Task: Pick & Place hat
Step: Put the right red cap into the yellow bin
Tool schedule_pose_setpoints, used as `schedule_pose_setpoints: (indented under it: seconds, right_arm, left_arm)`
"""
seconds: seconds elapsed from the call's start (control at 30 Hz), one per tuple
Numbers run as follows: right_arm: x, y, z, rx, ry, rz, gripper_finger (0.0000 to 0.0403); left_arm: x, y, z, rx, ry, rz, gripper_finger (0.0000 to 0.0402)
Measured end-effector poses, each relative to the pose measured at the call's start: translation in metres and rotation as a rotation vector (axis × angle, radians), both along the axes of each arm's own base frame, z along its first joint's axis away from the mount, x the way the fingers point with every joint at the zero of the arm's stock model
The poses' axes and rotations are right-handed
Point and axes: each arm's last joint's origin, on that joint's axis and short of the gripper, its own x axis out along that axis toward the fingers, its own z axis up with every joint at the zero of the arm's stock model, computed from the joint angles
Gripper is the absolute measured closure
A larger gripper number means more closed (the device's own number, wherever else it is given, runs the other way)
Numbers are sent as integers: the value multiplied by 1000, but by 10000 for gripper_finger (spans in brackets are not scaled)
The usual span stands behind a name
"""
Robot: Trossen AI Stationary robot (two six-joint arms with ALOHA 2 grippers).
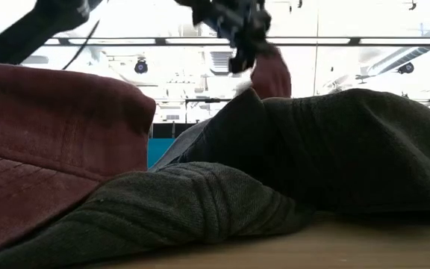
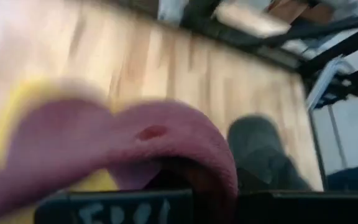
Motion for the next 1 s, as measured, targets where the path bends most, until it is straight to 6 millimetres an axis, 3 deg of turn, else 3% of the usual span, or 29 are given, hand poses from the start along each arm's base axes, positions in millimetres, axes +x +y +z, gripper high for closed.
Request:
schedule_pose_setpoints:
  seconds: [0.13, 0.27, 0.43, 0.53, 0.63, 1.0]
  right_arm:
    - [2, 3, -8, 21, 44, 8, 245]
    - [1, 2, -13, 61, 22, -38, 254]
    - [3, 4, -24, 95, 17, -92, 261]
    - [3, 4, -28, 109, 14, -112, 264]
    - [4, 5, -32, 95, 8, -125, 264]
    - [6, 5, -40, 175, -66, -226, 264]
  left_arm:
    - [-2, 1, -32, -109, 143, -6, 395]
    - [-1, -5, -40, -137, 154, -72, 394]
    - [-12, -14, -23, -175, 150, -155, 391]
    - [-27, -21, -4, -47, 166, -183, 395]
    - [-28, -18, 2, 33, 123, -179, 393]
    - [-7, -6, -52, 84, 79, -186, 394]
